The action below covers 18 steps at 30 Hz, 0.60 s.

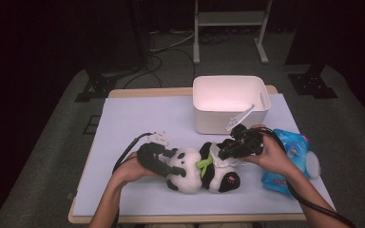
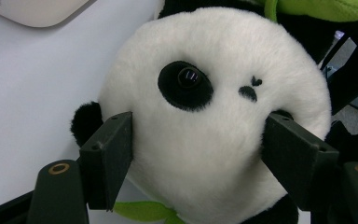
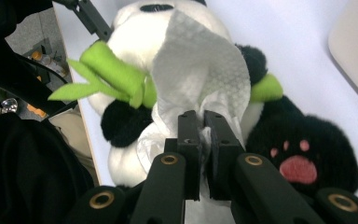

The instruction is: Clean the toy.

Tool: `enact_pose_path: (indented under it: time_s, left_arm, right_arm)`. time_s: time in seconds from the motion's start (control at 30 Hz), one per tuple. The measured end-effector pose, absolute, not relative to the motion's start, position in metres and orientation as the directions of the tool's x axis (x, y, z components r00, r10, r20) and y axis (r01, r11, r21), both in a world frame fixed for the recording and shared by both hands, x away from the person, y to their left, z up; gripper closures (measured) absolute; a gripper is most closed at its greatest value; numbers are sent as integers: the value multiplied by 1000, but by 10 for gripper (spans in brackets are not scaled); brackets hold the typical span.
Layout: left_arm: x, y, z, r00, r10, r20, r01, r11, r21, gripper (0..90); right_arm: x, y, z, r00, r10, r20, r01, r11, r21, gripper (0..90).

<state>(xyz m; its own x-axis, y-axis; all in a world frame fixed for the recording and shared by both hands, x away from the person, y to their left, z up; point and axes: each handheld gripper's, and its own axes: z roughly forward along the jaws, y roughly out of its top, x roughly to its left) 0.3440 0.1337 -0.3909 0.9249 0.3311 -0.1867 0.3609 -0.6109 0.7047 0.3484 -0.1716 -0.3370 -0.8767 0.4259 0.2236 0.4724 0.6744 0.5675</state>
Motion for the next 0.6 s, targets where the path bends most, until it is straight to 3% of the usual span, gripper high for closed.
enact_pose_path:
  time_s: [0.6]
  left_arm:
    - [343,134,-392,929,322,-182,351,-615,706,264]
  right_arm:
    - [331,-192,-349,-870,433,238,486,666,566,848]
